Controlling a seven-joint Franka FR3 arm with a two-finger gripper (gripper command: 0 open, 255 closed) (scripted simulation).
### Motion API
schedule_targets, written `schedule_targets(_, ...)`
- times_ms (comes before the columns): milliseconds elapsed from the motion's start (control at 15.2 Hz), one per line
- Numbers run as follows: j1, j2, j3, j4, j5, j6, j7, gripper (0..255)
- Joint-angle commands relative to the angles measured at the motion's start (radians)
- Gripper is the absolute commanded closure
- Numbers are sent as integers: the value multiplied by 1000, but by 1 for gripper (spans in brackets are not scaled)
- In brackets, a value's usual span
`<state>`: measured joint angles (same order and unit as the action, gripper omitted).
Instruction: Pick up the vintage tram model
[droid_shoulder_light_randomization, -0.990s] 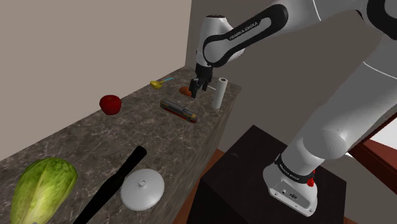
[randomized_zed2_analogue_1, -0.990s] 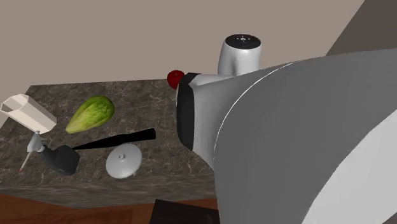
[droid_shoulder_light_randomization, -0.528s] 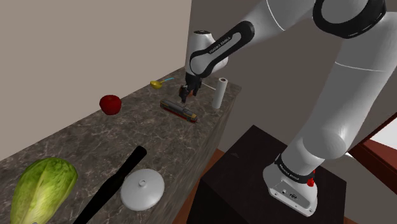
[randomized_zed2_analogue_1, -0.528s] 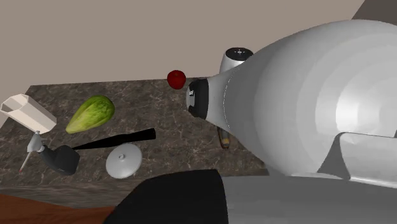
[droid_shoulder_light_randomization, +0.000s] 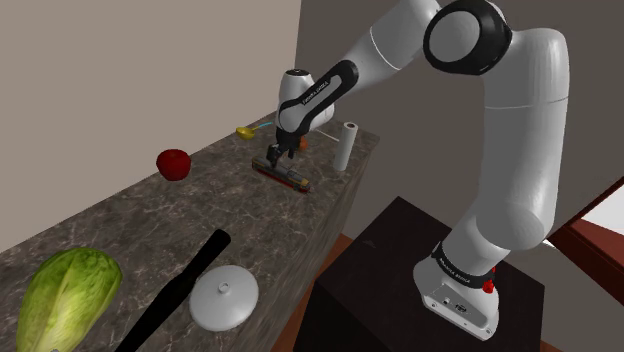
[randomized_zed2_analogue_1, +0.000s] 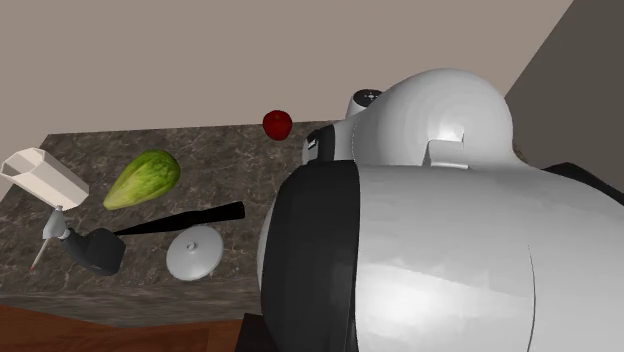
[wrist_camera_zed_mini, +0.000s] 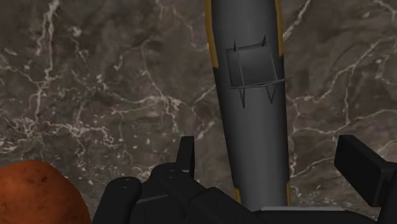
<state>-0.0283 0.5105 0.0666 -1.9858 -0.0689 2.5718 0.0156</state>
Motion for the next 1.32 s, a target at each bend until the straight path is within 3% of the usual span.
schedule_targets(0, 3, 30, -2, 15, -2, 17, 4, 0)
schedule_targets(528, 8, 103, -9, 29, -9, 77, 9, 0)
schedule_targets(594, 7, 102, -9, 27, -9, 77, 9, 255)
schedule_targets(1254, 7, 92, -8, 26, -8, 68, 8, 255)
